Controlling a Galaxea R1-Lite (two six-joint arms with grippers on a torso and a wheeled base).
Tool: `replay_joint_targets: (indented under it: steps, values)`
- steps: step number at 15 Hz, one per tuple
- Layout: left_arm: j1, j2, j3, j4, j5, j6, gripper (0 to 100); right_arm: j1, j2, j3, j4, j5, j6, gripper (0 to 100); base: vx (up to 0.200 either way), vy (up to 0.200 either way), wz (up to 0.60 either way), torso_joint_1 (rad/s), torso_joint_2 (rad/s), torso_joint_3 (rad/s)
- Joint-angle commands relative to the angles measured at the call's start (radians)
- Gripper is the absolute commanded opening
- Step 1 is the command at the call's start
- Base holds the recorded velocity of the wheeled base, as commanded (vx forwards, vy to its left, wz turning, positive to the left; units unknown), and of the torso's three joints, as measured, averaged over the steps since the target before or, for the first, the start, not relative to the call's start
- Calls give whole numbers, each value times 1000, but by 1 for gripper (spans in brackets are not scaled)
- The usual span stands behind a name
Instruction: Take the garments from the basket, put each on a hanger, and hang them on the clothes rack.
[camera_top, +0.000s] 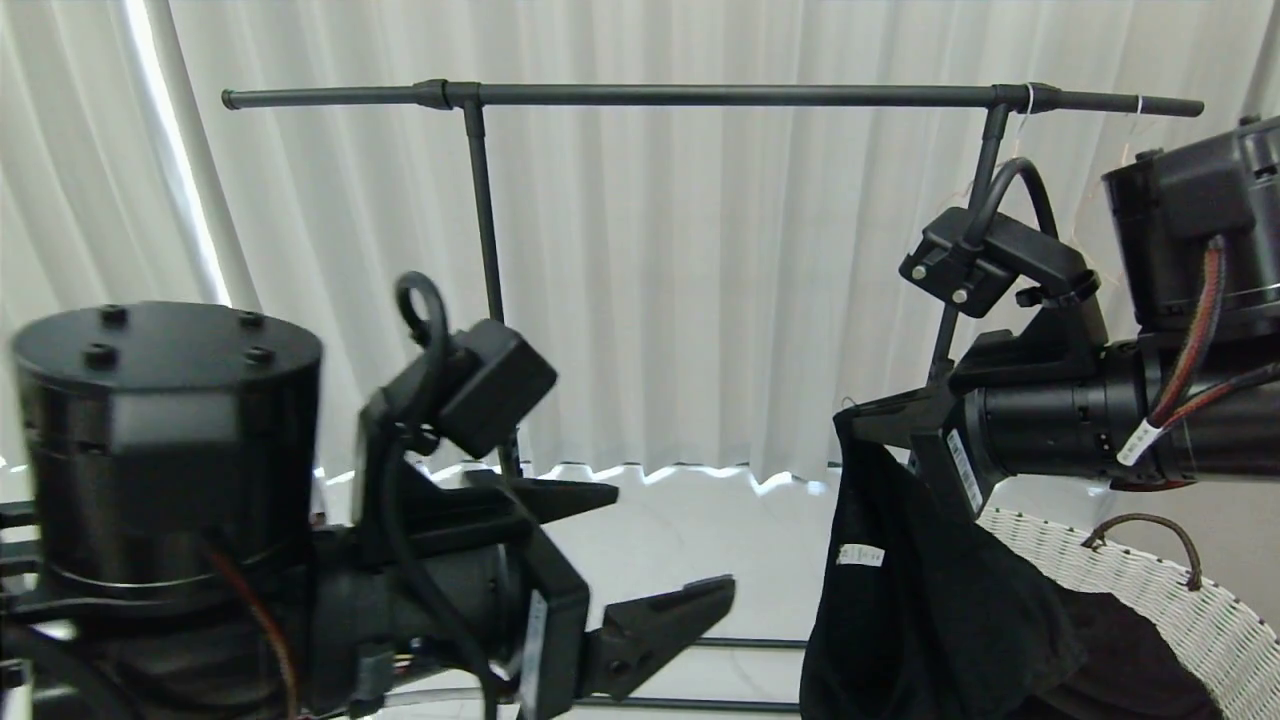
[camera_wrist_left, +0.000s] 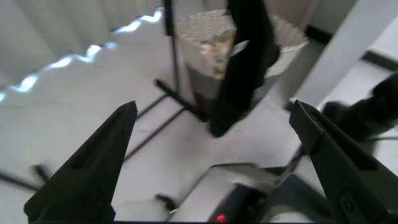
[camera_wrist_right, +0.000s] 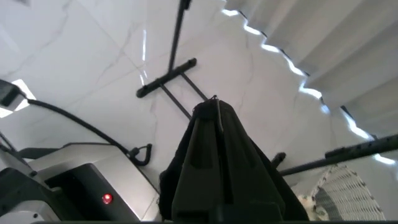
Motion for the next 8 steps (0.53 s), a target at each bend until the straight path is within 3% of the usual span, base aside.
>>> replay_joint_targets:
  steps: [1,5,8]
  values:
    - [-39,165,-15,-58,-14,-54,100,0,0,-14,0,5,-1,0,0,0,0,0,0,0]
    - [-17,321,-54,-189,-129,-54,100,1,0,-18,0,23,-1,0,0,0,0,0,0,0]
    - [34,462,-147,-223,-130,-54,100,12,-4,-21,1,29,-1,0,0,0,0,0,0,0]
